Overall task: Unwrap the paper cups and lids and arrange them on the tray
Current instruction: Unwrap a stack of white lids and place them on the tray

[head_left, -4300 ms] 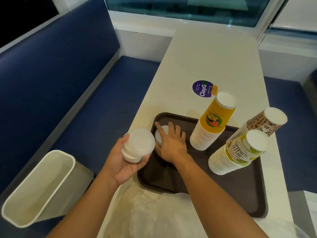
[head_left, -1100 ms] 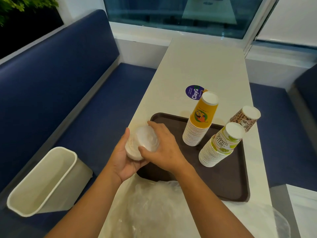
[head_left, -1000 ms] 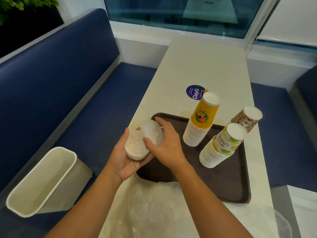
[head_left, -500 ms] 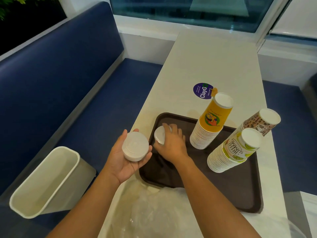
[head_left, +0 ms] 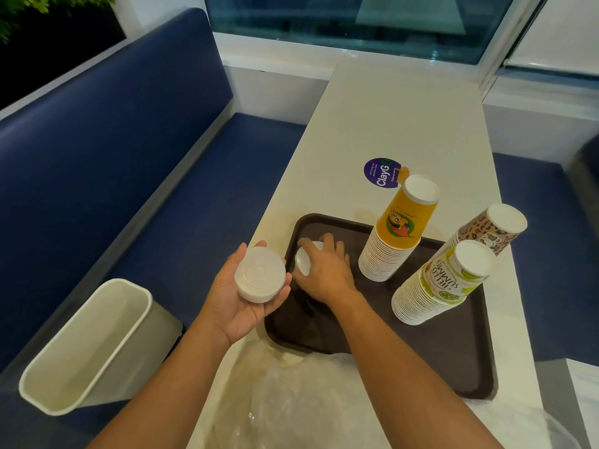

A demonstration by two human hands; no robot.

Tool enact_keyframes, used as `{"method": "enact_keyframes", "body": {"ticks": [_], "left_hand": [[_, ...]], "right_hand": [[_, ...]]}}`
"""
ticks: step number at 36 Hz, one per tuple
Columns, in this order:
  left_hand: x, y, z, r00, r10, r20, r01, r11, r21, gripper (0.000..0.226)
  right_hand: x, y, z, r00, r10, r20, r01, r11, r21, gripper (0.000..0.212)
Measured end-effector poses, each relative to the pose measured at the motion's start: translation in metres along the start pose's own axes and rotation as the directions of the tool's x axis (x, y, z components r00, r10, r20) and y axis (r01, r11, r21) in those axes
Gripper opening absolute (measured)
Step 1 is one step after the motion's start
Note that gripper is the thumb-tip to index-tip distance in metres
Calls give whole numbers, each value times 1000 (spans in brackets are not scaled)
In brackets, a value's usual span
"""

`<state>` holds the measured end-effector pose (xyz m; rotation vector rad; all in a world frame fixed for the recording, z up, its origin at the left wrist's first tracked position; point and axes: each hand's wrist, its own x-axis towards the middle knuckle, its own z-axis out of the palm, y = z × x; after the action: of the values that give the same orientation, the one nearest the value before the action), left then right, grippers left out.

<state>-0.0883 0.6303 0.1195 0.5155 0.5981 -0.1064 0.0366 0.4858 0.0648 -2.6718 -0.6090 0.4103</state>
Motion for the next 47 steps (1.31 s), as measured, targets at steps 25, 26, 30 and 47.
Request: {"method": "enact_keyframes", "body": {"ticks": [25, 26, 30, 47], "left_hand": [[-9, 2, 17, 999, 3, -52, 6, 987, 158, 58], [-11, 0, 20, 998, 12, -54, -2, 984, 180, 57], [-19, -2, 29, 999, 15, -40, -6, 977, 213, 59], [-16, -8, 32, 999, 33, -29, -26, 971, 237, 55]], "right_hand": [[-66, -47, -50, 924, -381, -26, 353, 826, 440, 91], [-69, -49, -51, 923, -383, -46, 366, 831, 419, 93], [-74, -48, -57, 944, -320, -84, 322, 830, 455, 93], [-74, -43, -56, 971, -213, -104, 235, 801, 551, 86]]}}
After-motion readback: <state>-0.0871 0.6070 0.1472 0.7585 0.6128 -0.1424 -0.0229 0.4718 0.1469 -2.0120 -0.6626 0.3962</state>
